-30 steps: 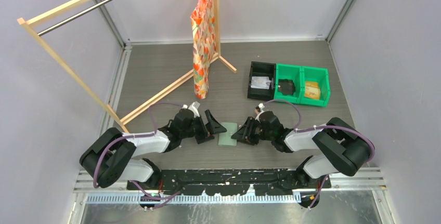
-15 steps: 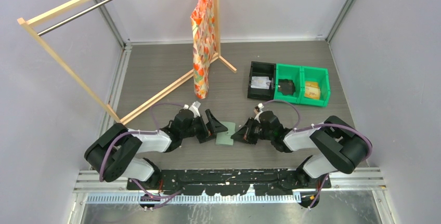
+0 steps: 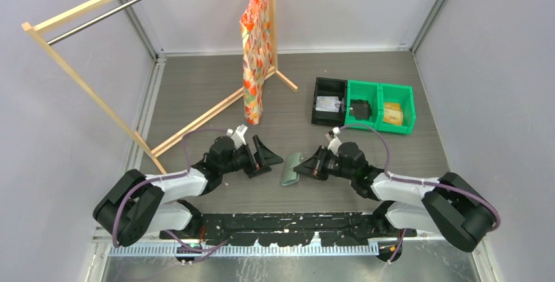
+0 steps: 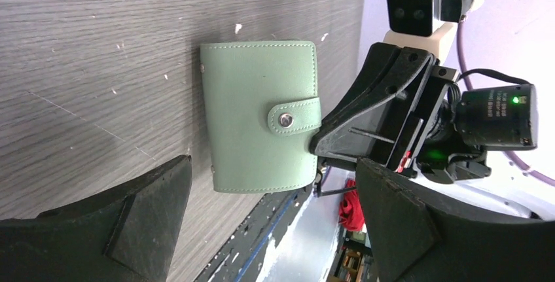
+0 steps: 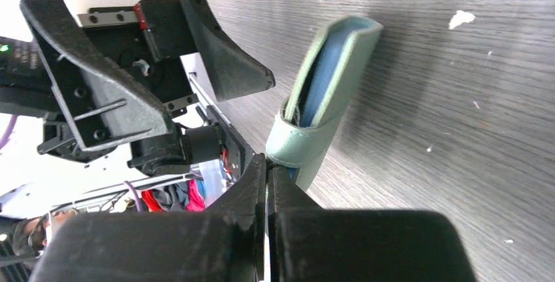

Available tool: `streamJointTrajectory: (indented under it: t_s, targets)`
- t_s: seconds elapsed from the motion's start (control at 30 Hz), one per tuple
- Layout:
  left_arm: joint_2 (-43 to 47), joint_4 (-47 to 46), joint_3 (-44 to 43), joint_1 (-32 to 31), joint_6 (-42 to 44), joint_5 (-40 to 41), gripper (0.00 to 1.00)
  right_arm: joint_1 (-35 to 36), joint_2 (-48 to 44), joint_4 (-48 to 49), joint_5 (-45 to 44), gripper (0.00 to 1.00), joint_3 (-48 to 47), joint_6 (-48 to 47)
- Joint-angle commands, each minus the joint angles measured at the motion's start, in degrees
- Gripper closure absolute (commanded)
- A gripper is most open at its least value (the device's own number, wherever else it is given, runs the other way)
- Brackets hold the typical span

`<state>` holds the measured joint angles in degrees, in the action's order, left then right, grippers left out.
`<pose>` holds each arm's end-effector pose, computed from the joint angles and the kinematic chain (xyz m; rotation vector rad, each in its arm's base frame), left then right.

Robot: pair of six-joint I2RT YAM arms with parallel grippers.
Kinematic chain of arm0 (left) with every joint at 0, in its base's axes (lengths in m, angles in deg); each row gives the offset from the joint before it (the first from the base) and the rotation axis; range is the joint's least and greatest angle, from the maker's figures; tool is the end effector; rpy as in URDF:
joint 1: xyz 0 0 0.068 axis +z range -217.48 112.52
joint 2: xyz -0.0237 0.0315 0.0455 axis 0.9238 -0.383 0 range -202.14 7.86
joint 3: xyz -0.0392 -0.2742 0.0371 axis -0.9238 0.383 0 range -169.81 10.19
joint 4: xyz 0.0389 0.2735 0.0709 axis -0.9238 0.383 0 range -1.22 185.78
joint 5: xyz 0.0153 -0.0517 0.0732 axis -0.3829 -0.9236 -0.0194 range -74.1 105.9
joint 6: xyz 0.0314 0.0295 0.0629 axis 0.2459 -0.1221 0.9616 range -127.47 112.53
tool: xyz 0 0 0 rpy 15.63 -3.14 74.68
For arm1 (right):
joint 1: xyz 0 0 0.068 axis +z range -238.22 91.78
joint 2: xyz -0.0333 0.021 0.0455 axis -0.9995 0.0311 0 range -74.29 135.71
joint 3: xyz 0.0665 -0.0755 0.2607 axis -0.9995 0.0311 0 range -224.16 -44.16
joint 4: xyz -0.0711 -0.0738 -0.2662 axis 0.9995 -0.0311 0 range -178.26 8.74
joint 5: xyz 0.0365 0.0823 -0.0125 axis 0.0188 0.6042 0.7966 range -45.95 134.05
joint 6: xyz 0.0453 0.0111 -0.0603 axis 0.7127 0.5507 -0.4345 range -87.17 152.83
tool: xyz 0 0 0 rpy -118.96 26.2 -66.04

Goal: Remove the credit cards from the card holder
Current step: Pick up the card holder from the center of the board.

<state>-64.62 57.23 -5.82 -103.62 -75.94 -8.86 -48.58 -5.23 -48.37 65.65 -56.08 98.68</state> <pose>0.1925 -0.1740 0.1238 -0.3351 2.3278 -1.4884 0.1715 0.1729 0.1169 0.2463 2.3137 1.4545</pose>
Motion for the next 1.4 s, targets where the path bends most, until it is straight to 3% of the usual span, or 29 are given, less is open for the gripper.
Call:
streamJointTrajectory:
  t_s: [0.0,0.27,0.33,0.7,0.8,1.17,1.37]
  targets:
    - [5.0,1.3,1.2,1.9,1.6,-4.7,0.03,-1.0,-6.6,-0.5,1.7,0.99,0.5,-1.0]
    - [9.5,5.0,2.5,5.1,3.5,-9.7,0.00,-2.1,-14.4,-5.8,2.7,0.99,-1.5,-0.3]
    - [8.0,2.3,2.8,5.5,2.6,-11.2,0.00,-2.1,-15.0,-5.6,3.3,0.99,-1.8,-0.2]
    - [-19.7,-50.1,4.7,6.2,-17.5,-17.2,0.00,-2.1,-19.3,-4.5,5.6,0.99,-5.4,2.3]
    - [-21.6,-50.5,3.2,6.1,-17.8,-17.4,0.00,-2.1,-20.1,-5.0,5.5,0.99,-6.0,2.2]
    - [-13.2,-50.5,-1.9,5.9,-25.5,-18.3,0.01,-2.1,-18.4,0.1,6.8,0.99,-8.3,4.2]
    - [-15.2,-50.5,-1.0,5.9,-25.4,-17.8,0.01,-2.0,-19.0,-1.0,7.8,0.99,-12.1,4.0]
